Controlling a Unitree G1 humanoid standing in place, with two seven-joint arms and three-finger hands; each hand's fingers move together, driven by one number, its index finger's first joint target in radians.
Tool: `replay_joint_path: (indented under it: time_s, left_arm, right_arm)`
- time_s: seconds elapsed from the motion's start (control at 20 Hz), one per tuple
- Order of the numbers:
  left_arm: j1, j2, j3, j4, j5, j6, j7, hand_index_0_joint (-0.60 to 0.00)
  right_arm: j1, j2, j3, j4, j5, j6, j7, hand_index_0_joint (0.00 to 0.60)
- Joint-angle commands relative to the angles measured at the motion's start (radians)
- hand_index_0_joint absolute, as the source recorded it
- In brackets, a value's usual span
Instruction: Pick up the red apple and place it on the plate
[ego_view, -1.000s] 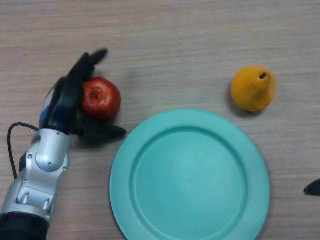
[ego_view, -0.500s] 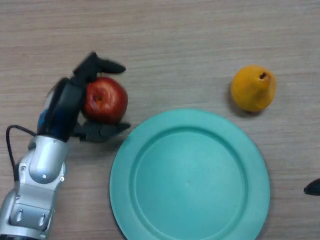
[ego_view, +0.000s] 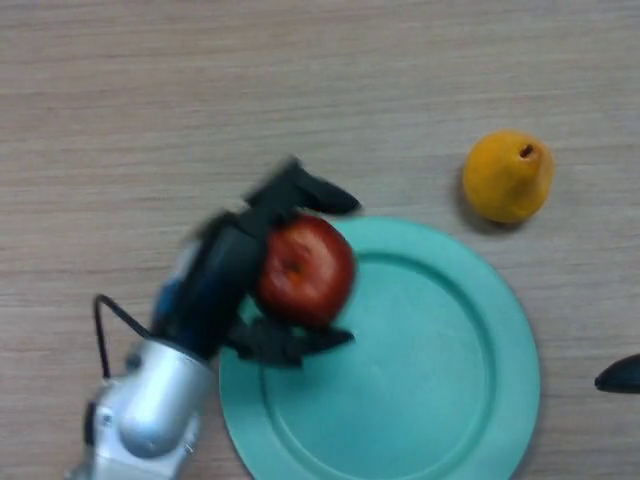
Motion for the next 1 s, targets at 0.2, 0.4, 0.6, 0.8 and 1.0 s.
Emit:
replay_joint_path:
  time_s: [0.2, 0.4, 0.6, 0.8, 1.0]
  left_arm:
    - [0.04, 0.008, -0.055, 0.017, 0.105, -0.088, -0.003, -0.6]
    - [0.03, 0.008, -0.077, 0.052, 0.06, -0.073, 0.004, -0.6]
    - [0.023, 0.008, -0.082, 0.066, 0.142, -0.084, -0.003, -0.151]
    - [0.016, 0.008, -0.03, -0.119, 0.206, -0.057, -0.086, 0.0]
    - [-0.03, 0.008, 0.117, -0.368, -0.005, 0.057, -0.169, 0.0]
  right_arm:
    - [-0.029, -0.025, -0.047, -0.053, 0.057, -0.064, -0.036, 0.0]
    - [-0.045, -0.046, -0.063, -0.053, 0.096, -0.037, -0.063, 0.0]
    - [-0.039, -0.057, -0.046, -0.053, 0.087, -0.05, -0.074, 0.0]
    - [-0.05, -0.132, -0.019, -0.053, 0.101, -0.047, -0.127, 0.0]
    - [-0.096, -0.195, 0.032, -0.053, 0.104, -0.018, -0.179, 0.0]
